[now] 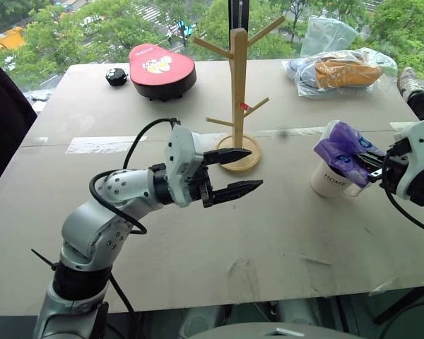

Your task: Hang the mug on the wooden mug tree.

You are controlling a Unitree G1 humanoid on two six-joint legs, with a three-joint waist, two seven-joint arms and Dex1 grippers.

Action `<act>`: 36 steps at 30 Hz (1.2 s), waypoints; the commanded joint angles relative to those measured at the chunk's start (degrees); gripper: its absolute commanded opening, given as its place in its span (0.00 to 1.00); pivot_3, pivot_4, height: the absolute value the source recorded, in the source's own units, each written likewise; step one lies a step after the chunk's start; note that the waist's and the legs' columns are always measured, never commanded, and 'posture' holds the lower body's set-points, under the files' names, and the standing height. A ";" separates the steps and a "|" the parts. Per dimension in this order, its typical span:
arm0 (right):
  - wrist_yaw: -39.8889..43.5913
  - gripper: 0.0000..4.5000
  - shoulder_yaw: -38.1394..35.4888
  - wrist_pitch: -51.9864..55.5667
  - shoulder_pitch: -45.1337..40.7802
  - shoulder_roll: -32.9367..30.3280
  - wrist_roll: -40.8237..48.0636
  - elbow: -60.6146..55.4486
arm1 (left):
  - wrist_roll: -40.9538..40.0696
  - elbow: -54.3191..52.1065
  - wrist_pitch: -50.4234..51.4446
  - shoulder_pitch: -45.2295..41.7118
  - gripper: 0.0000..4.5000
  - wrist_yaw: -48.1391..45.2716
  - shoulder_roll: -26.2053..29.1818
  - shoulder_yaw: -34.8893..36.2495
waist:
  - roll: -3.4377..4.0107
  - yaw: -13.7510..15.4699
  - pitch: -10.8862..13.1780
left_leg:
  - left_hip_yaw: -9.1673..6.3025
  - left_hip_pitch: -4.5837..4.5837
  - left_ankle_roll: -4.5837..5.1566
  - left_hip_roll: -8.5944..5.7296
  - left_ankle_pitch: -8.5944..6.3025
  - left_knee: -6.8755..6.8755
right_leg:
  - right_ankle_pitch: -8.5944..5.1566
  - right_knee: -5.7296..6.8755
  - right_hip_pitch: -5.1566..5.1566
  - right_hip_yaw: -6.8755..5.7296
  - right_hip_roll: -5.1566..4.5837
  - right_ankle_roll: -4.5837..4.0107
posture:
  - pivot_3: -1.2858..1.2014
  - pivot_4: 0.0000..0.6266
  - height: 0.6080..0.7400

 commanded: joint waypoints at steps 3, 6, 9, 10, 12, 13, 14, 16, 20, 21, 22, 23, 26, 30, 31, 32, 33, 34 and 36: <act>-0.02 0.01 -3.73 1.32 -4.44 -0.67 2.06 1.56 | -0.22 -1.50 -1.27 -1.35 0.70 -0.45 -0.02 0.53 | 0.00 -0.04 0.00 | 0.01 -0.01 0.00 0.00 0.00 0.02 | 0.02 0.00 0.00 0.01 0.00 0.00 | 0.52 0.24 1.00; -0.38 0.01 -7.19 2.91 -7.46 -2.58 3.37 2.81 | -0.26 -1.11 -1.54 -1.97 0.70 -0.74 -0.50 0.21 | 0.02 -0.04 0.01 | 0.01 -0.02 0.00 0.00 0.00 0.02 | 0.02 0.00 -0.01 0.01 0.00 0.00 | 0.52 0.24 1.00; -0.70 0.01 -9.29 3.86 -9.67 -4.10 3.71 4.35 | -0.37 -0.67 -1.62 -2.74 0.70 -0.98 -0.97 -0.01 | 0.02 0.04 0.01 | 0.00 -0.05 0.00 0.00 0.00 0.01 | 0.02 -0.02 -0.02 -0.02 0.00 0.00 | 0.52 0.24 1.00; -0.78 0.01 -10.14 3.65 -10.31 -4.79 3.17 5.68 | -0.53 -0.59 -1.60 -3.03 0.70 -1.11 -1.21 -0.11 | 0.01 0.02 0.01 | 0.00 -0.05 0.00 0.00 0.00 0.01 | 0.02 -0.03 -0.02 -0.01 -0.01 0.00 | 0.52 0.24 1.00; -0.70 0.01 -11.01 2.00 -10.42 -6.29 0.76 8.78 | -0.58 -0.48 -1.50 -3.61 0.70 -1.36 -1.61 -0.49 | 0.01 0.06 0.01 | 0.00 -0.05 0.00 0.00 0.00 0.01 | 0.02 -0.03 -0.02 -0.01 -0.01 0.00 | 0.52 0.24 1.00; -0.30 0.01 -11.04 0.41 -9.96 -7.17 -1.02 10.71 | -0.49 -0.32 -1.38 -4.03 0.70 -1.43 -1.89 -0.83 | 0.01 0.07 0.01 | 0.01 -0.05 0.00 0.00 0.00 0.02 | 0.02 -0.02 -0.01 -0.01 -0.01 0.00 | 0.52 0.24 1.00; 0.02 0.01 -11.00 -1.05 -9.65 -7.57 -2.43 12.72 | -0.31 -0.11 -1.35 -4.48 0.70 -1.52 -2.19 -1.27 | 0.01 0.08 0.01 | 0.02 -0.05 0.00 0.00 0.00 0.02 | 0.02 -0.02 -0.01 -0.01 -0.01 0.00 | 0.52 0.24 1.00; 0.17 0.01 -10.63 -4.75 -9.76 -7.80 -5.55 18.05 | 0.09 0.61 -1.44 -5.68 0.70 -1.57 -3.37 -2.52 | 0.01 0.09 0.01 | 0.04 -0.05 0.01 -0.01 0.00 0.06 | 0.03 -0.01 0.00 -0.01 -0.02 0.00 | 0.52 0.24 1.00; 1.45 0.01 -7.99 -14.65 -10.90 -7.47 -12.27 30.85 | 1.96 2.97 -2.55 -8.83 0.70 -1.95 -6.26 -5.44 | 0.04 -0.13 -0.01 | 0.10 -0.05 0.01 -0.01 0.00 0.09 | 0.05 0.02 0.00 0.04 -0.01 0.02 | 0.52 0.24 1.00; 2.07 0.01 -7.02 -16.96 -10.92 -7.73 -13.91 33.00 | 2.43 3.44 -2.79 -9.35 0.70 -2.10 -6.63 -5.87 | 0.04 -0.13 -0.01 | 0.10 -0.03 0.01 -0.01 0.00 0.08 | 0.05 0.03 0.00 0.06 -0.01 0.02 | 0.52 0.24 1.00; 3.02 0.01 -6.22 -18.98 -10.97 -7.88 -15.11 35.18 | 2.86 3.87 -3.05 -9.82 0.70 -2.30 -6.92 -6.22 | 0.04 -0.17 -0.01 | 0.12 -0.04 0.01 0.00 0.01 0.09 | 0.05 0.03 -0.01 0.06 0.00 0.02 | 0.52 0.24 1.00; 3.33 0.07 -6.03 -20.59 -11.53 -7.39 -15.80 37.45 | 3.01 4.36 -3.15 -10.29 0.70 -2.39 -7.25 -6.38 | 0.04 -0.27 -0.01 | 0.13 -0.02 0.01 -0.01 0.01 0.09 | 0.05 0.03 -0.01 0.07 0.00 0.02 | 0.52 0.24 1.00; 5.29 0.30 -4.69 -24.85 -11.78 -7.27 -17.86 40.98 | 3.53 5.17 -3.24 -10.90 0.70 -2.86 -7.43 -6.64 | 0.10 -0.40 -0.04 | 0.18 -0.02 0.01 0.00 0.01 0.07 | 0.05 0.05 -0.03 0.14 0.00 0.02 | 0.52 0.24 1.00; 3.33 0.71 -5.97 -28.95 -11.54 -7.21 -20.40 41.16 | 4.84 5.58 -3.15 -10.21 0.70 -3.16 -6.86 -6.81 | 0.12 -0.27 -0.05 | 0.18 -0.02 0.01 0.00 0.01 0.08 | 0.05 0.05 -0.04 0.15 0.01 0.03 | 0.52 0.24 1.00; 4.35 0.82 -6.67 -28.94 -10.58 -7.09 -19.72 39.85 | 5.20 5.52 -3.10 -9.96 0.70 -3.19 -6.73 -6.99 | 0.12 -0.24 -0.05 | 0.17 -0.02 0.01 0.00 0.01 0.08 | 0.05 0.06 -0.04 0.14 0.01 0.03 | 0.52 0.24 1.00; 6.25 0.82 -7.48 -28.08 -9.28 -6.80 -18.04 37.92 | 5.55 5.46 -2.92 -9.79 0.70 -3.22 -6.58 -7.22 | 0.12 -0.18 -0.05 | 0.16 -0.02 0.01 0.00 0.01 0.09 | 0.05 0.05 -0.03 0.13 0.01 0.03 | 0.52 0.24 1.00; 8.95 0.82 -8.29 -27.35 -7.41 -6.32 -15.83 35.26 | 5.83 5.37 -2.66 -9.64 0.70 -3.28 -6.38 -7.42 | 0.12 -0.02 -0.05 | 0.16 -0.03 0.01 0.00 0.01 0.09 | 0.05 0.05 -0.04 0.13 0.01 0.03 | 0.52 0.24 1.00; 11.73 0.82 -9.00 -26.79 -5.17 -5.80 -13.67 32.25 | 6.03 5.30 -2.37 -9.50 0.70 -3.35 -6.19 -7.59 | 0.12 0.02 -0.05 | 0.12 -0.04 0.01 0.00 0.01 0.08 | 0.05 0.04 -0.03 0.09 0.01 0.03 | 0.52 0.24 1.00; 15.91 0.82 -10.20 -26.43 0.00 -4.66 -10.65 26.51 | 6.20 5.20 -2.06 -9.17 0.70 -3.57 -5.87 -7.82 | 0.12 0.08 -0.06 | 0.03 -0.07 0.01 0.01 0.01 0.08 | 0.05 0.01 -0.03 0.03 0.01 0.03 | 0.52 0.24 1.00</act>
